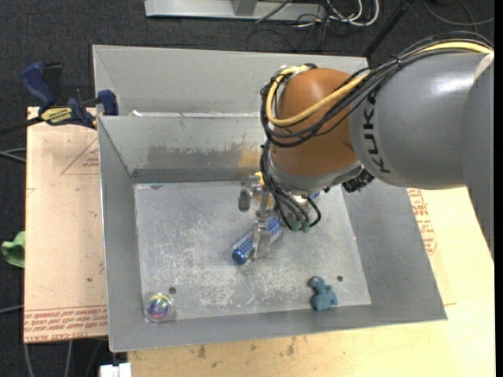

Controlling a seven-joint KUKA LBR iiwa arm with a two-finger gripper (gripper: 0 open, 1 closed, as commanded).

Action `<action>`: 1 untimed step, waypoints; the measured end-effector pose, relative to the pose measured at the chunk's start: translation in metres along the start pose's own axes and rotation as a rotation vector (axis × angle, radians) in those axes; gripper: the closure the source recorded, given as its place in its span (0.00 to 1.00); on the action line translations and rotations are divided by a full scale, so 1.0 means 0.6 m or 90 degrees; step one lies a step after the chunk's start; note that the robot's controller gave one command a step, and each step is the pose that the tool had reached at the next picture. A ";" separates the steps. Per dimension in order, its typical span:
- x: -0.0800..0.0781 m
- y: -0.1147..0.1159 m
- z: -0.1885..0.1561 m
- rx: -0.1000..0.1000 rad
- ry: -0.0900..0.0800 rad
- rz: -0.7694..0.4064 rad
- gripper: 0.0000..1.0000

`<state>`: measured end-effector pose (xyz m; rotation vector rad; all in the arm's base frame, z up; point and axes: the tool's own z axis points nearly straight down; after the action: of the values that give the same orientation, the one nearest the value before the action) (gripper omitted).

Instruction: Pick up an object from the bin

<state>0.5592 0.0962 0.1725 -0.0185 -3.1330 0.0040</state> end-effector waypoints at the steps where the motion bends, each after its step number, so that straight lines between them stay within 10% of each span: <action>1: 0.006 -0.068 0.176 -0.001 -0.003 -0.137 0.00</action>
Offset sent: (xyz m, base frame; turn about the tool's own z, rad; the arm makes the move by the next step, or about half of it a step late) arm -0.0038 -0.0397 -0.1025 -0.2191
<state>0.5541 0.0555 0.0668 0.3193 -3.1205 -0.0005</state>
